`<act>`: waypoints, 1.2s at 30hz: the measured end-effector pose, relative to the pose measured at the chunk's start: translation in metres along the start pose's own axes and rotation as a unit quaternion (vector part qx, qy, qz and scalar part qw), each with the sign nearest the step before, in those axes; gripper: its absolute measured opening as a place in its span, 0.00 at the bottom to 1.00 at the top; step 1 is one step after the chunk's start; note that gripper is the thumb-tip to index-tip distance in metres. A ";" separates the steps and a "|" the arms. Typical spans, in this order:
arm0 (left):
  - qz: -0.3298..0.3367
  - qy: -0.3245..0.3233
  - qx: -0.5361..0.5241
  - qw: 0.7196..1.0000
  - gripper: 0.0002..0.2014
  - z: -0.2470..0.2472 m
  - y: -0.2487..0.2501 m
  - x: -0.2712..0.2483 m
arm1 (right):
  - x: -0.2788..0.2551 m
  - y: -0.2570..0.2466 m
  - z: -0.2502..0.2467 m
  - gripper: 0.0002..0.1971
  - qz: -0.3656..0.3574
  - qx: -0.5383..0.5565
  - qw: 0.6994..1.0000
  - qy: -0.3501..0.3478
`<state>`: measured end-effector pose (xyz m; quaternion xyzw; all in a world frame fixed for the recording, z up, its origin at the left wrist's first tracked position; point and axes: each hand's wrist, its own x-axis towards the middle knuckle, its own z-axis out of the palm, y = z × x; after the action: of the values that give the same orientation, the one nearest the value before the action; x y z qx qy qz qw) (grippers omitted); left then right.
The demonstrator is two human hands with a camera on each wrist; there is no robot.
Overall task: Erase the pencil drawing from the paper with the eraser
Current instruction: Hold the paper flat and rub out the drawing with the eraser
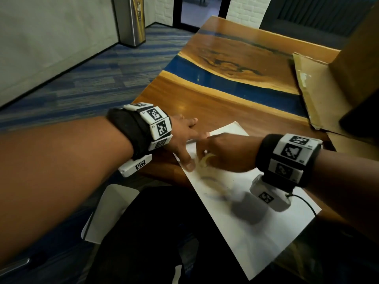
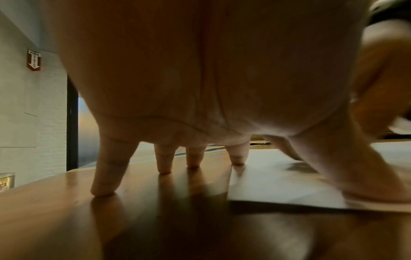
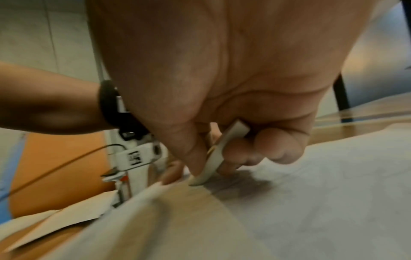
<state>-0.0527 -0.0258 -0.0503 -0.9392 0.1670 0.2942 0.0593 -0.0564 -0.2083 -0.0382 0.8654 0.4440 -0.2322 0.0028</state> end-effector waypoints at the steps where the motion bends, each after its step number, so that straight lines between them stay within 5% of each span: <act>1: -0.002 0.001 0.004 1.000 0.58 0.000 0.000 0.000 | 0.001 0.006 -0.007 0.06 0.038 -0.012 0.999 0.020; 3: -0.007 0.002 0.003 1.000 0.58 -0.001 0.000 -0.001 | 0.002 0.014 -0.014 0.05 0.091 -0.047 0.993 0.050; 8: 0.000 0.003 0.001 1.000 0.58 -0.001 0.000 -0.001 | -0.002 -0.006 0.003 0.07 0.004 -0.004 1.000 0.007; 12: -0.007 0.004 0.015 1.000 0.58 -0.001 0.001 -0.001 | 0.002 0.016 -0.010 0.03 0.114 -0.044 0.990 0.065; 17: -0.001 -0.002 0.006 1.000 0.58 -0.002 0.000 0.000 | -0.004 -0.003 0.005 0.08 0.032 -0.029 0.999 0.004; 22: -0.005 -0.001 0.015 1.000 0.58 -0.004 0.001 -0.002 | -0.003 0.009 -0.003 0.09 0.105 -0.083 0.989 0.068; 26: -0.008 0.006 0.017 1.000 0.58 -0.003 0.003 -0.002 | -0.012 -0.017 0.012 0.11 0.021 -0.077 0.997 0.005; 31: -0.009 -0.007 0.025 1.000 0.58 -0.005 0.003 -0.004 | -0.003 0.011 -0.006 0.09 0.115 -0.102 0.986 0.065; 36: -0.012 -0.003 0.022 1.000 0.58 -0.005 0.004 -0.003 | -0.011 -0.013 0.007 0.10 0.020 -0.076 0.997 -0.004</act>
<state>-0.0541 -0.0296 -0.0445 -0.9386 0.1616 0.2927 0.0846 -0.0740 -0.2103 -0.0371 0.8705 0.4427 -0.2016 0.0751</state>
